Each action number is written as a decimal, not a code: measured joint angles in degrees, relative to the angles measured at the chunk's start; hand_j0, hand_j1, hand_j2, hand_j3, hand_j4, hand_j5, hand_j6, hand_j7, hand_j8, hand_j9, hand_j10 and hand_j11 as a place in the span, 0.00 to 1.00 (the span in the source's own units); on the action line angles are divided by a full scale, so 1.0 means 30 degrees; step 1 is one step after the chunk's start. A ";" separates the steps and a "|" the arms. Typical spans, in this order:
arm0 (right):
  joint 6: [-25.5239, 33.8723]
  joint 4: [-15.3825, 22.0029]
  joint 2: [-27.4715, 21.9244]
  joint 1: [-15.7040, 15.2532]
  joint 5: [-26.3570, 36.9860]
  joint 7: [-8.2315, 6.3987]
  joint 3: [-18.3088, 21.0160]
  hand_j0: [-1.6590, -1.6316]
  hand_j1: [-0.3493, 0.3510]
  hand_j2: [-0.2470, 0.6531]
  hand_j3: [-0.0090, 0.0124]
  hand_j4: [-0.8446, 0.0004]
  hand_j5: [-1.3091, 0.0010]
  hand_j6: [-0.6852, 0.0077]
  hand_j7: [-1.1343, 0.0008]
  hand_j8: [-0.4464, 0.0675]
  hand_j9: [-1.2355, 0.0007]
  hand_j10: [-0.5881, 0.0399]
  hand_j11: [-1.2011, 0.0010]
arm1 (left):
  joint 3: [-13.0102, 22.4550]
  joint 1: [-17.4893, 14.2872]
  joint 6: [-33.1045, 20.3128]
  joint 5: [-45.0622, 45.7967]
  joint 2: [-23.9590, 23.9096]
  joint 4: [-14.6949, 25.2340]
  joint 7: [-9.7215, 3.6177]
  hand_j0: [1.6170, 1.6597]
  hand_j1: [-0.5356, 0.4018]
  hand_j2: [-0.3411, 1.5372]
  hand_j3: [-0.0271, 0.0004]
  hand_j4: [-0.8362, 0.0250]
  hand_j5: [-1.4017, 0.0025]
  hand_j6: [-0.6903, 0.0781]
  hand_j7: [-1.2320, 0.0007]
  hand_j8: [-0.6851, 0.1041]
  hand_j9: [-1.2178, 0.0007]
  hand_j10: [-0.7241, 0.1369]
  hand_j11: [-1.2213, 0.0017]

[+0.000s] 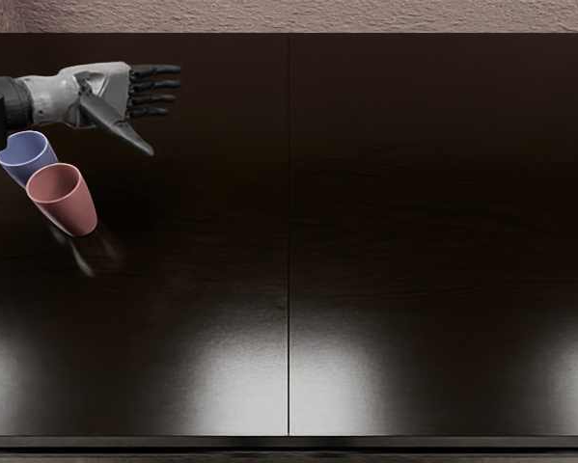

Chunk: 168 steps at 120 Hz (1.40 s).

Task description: Pick up cup and place in cup with left hand

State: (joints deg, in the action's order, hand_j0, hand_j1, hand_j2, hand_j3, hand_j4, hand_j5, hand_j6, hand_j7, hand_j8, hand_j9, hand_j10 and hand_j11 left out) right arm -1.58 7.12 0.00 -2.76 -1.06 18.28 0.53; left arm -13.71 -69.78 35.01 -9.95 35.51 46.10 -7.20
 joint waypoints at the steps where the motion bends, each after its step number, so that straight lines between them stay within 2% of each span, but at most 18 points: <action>1: 0.0000 0.0000 0.0000 0.0001 0.0000 0.0000 0.0000 0.04 0.00 0.27 0.42 1.00 1.00 0.99 1.00 0.87 1.00 0.94 1.00 | 0.0001 0.0000 0.0000 -0.0012 0.0000 0.0005 -0.0005 0.96 0.93 0.18 0.99 0.95 0.98 0.88 0.98 0.85 0.98 0.82 0.98; 10: -0.0006 0.0000 0.0000 -0.0011 -0.0005 0.0000 -0.0003 0.04 0.00 0.27 0.42 1.00 1.00 0.99 1.00 0.87 1.00 0.94 1.00 | 0.0005 -0.0049 0.0000 -0.0096 0.0000 0.0032 -0.0049 0.96 0.93 0.18 0.99 0.95 0.98 0.88 0.98 0.85 0.98 0.82 0.98; 21: -0.0031 0.0016 0.0000 -0.0031 -0.0019 0.0000 -0.0003 0.04 0.00 0.27 0.42 1.00 1.00 0.99 1.00 0.87 1.00 0.94 1.00 | -0.0022 -0.0149 0.0000 -0.0455 0.0056 0.0038 -0.0401 0.96 0.93 0.18 0.99 0.95 0.98 0.88 0.98 0.85 0.98 0.82 0.98; 27: -0.0036 0.0021 0.0000 -0.0037 -0.0025 0.0000 -0.0004 0.04 0.00 0.27 0.42 1.00 1.00 0.99 1.00 0.87 1.00 0.94 1.00 | -0.0054 -0.0592 0.0001 -0.1059 0.0098 0.0039 -0.0520 0.96 0.93 0.18 0.99 0.95 0.98 0.88 0.98 0.85 0.98 0.82 0.98; 49: -0.0053 0.0028 0.0000 -0.0044 -0.0028 0.0000 -0.0002 0.04 0.00 0.27 0.42 1.00 1.00 0.99 1.00 0.87 1.00 0.94 1.00 | -0.0224 -0.1790 0.0001 -0.4452 0.0061 0.0022 -0.0719 0.96 0.93 0.18 0.99 0.95 0.98 0.88 0.98 0.85 0.98 0.82 0.98; 75: -0.0050 0.0029 0.0000 -0.0046 -0.0029 0.0000 -0.0003 0.04 0.00 0.27 0.42 1.00 1.00 0.99 1.00 0.87 1.00 0.94 1.00 | -0.0204 -0.2094 0.0000 -0.8672 0.0181 0.0164 -0.0932 0.96 0.93 0.18 0.99 0.95 0.98 0.88 0.98 0.85 0.98 0.82 0.98; 83: -0.0049 0.0029 0.0000 -0.0046 -0.0029 0.0000 -0.0002 0.04 0.00 0.27 0.42 1.00 1.00 0.99 1.00 0.87 1.00 0.94 1.00 | -0.0112 -0.2449 0.0001 -0.9273 0.1502 0.1118 -0.1005 0.96 0.93 0.18 0.99 0.95 0.98 0.88 0.98 0.85 0.98 0.82 0.98; 97: -0.0045 0.0029 0.0000 -0.0046 -0.0029 0.0000 -0.0002 0.04 0.00 0.27 0.42 1.00 1.00 0.99 1.00 0.87 1.00 0.94 1.00 | 0.0203 -0.2897 0.0001 -1.0171 0.2611 0.3240 -0.1054 0.96 0.93 0.18 0.99 0.95 0.98 0.87 0.98 0.85 0.98 0.82 0.98; 124: -0.0052 0.0029 0.0000 -0.0046 -0.0029 0.0000 -0.0001 0.04 0.00 0.27 0.42 1.00 1.00 0.99 1.00 0.87 1.00 0.94 1.00 | 0.1925 -0.3831 0.0000 -1.1648 0.3625 0.7178 -0.1030 0.96 0.93 0.18 0.99 0.95 0.98 0.87 0.98 0.84 0.98 0.82 0.98; 136: -0.0046 0.0029 0.0000 -0.0046 -0.0029 0.0000 -0.0003 0.04 0.00 0.27 0.42 1.00 1.00 0.99 1.00 0.87 1.00 0.94 1.00 | 0.2686 -0.4036 0.0000 -1.2321 0.4409 0.8365 -0.0974 0.96 0.93 0.18 0.99 0.95 0.98 0.87 0.98 0.84 0.98 0.82 0.98; 147: -0.0046 0.0029 0.0000 -0.0046 -0.0029 0.0000 -0.0002 0.04 0.00 0.27 0.42 1.00 1.00 0.99 1.00 0.87 1.00 0.94 1.00 | 0.3472 -0.4780 0.0001 -1.2676 0.4947 0.9503 -0.0933 0.96 0.93 0.18 0.99 0.95 0.98 0.87 0.98 0.84 0.98 0.82 0.98; 168: -0.0046 0.0029 0.0000 -0.0046 -0.0029 0.0000 -0.0002 0.04 0.00 0.27 0.42 1.00 1.00 0.99 1.00 0.87 1.00 0.94 1.00 | 0.4853 -0.5302 0.0000 -1.3390 0.5345 1.0688 -0.0870 0.96 0.92 0.18 0.99 0.95 0.98 0.87 0.98 0.84 0.98 0.82 0.98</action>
State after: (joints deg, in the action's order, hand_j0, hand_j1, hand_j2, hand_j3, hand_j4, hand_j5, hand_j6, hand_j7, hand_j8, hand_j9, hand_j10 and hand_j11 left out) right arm -1.72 7.21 0.00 -2.90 -1.14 18.28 0.52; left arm 0.85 -85.69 35.01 -50.12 51.54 78.17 -9.81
